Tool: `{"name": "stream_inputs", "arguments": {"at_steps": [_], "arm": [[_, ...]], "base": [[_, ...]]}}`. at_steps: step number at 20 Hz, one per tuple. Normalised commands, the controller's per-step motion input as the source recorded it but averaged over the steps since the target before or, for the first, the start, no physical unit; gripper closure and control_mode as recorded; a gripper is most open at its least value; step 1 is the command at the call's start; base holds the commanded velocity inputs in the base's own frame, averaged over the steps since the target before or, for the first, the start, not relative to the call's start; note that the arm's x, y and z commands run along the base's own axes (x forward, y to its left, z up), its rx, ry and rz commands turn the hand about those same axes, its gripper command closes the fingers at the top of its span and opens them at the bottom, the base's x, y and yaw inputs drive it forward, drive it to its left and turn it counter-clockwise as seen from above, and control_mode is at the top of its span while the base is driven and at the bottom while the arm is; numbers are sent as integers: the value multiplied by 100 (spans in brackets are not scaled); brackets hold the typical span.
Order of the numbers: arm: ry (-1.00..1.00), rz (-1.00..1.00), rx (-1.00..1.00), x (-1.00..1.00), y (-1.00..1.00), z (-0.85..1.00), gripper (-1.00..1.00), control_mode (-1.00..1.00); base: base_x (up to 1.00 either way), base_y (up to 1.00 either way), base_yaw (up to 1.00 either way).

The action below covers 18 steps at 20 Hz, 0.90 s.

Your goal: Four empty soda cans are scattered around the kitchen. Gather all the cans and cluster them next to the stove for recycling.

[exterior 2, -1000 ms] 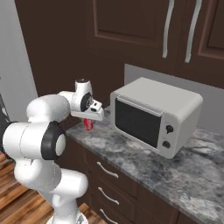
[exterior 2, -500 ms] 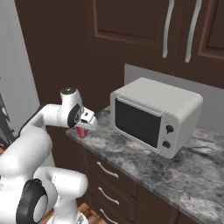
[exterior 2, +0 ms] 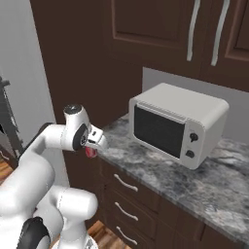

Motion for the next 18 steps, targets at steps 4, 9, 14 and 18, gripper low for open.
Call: {"name": "stream_inputs", "arguments": {"at_steps": [4,9,14,18], "arm": [[0,0,0,0,0,0,100,100],[0,0,0,0,0,0,100,100],[0,0,0,0,0,0,100,100],[0,0,0,0,0,0,100,100]], "base": [[-53,34,2],[-6,61,33],[0,41,45],[0,55,38]]}}
